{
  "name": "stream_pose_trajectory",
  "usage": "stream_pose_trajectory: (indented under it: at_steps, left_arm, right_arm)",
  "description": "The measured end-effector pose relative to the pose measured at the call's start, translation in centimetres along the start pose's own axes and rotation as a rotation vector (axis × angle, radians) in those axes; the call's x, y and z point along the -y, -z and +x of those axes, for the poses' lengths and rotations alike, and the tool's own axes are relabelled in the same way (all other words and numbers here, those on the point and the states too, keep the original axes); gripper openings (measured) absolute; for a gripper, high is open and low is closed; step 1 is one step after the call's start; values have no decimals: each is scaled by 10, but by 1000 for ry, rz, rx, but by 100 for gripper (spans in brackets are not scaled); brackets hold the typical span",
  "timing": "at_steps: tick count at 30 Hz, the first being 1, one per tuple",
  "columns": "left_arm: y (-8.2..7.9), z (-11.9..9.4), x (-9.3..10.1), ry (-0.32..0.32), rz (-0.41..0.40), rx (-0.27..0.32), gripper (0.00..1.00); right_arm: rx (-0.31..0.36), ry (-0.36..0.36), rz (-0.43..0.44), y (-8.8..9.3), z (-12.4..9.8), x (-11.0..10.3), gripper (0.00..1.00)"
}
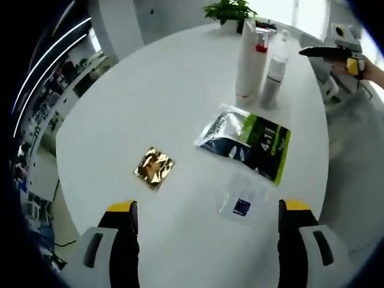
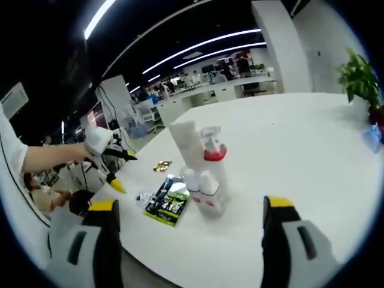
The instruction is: Arrange the skincare products in the storage area until every visible bottle or jar stands upright without overlapping.
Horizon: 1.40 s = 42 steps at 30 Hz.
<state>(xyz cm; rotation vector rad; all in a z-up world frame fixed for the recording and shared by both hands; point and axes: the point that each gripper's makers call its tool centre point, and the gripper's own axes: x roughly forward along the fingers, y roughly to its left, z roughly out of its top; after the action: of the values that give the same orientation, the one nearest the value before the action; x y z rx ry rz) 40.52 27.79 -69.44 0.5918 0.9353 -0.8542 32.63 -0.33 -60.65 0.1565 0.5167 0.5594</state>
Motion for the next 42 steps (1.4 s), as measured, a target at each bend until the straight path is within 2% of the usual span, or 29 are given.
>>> stream_pose_trajectory:
  at_steps: [5,10,15,20,25,31,37,42]
  left_arm:
    - [6,16,-18,12,49,-61,95]
    - [6,31,-36,18,58,-86,93]
    - [7,46,-44,33,46,-97,91]
    - [-2,55,-55,45,45,-85,89]
    - [-6,63,-73,53,51,-102,83]
    - [-12,71,-82,70,63,-117,74]
    - [-16,81,-87,83,83,-137,71]
    - [-17,86,-87,120,90,-148,69]
  right_arm:
    - [-3,2,14,1,3,2,100]
    - [-15,14,26,5,4,4,100]
    - [-30,31,38,10,3,7,100]
    - [-30,53,54,12,1,13,100]
    - [-33,66,65,14,1,16,100]
    - [-40,78,78,18,1,19,100]
    - [-45,89,93,21,1,24,100]
    - [-44,95,99,21,2,26,100]
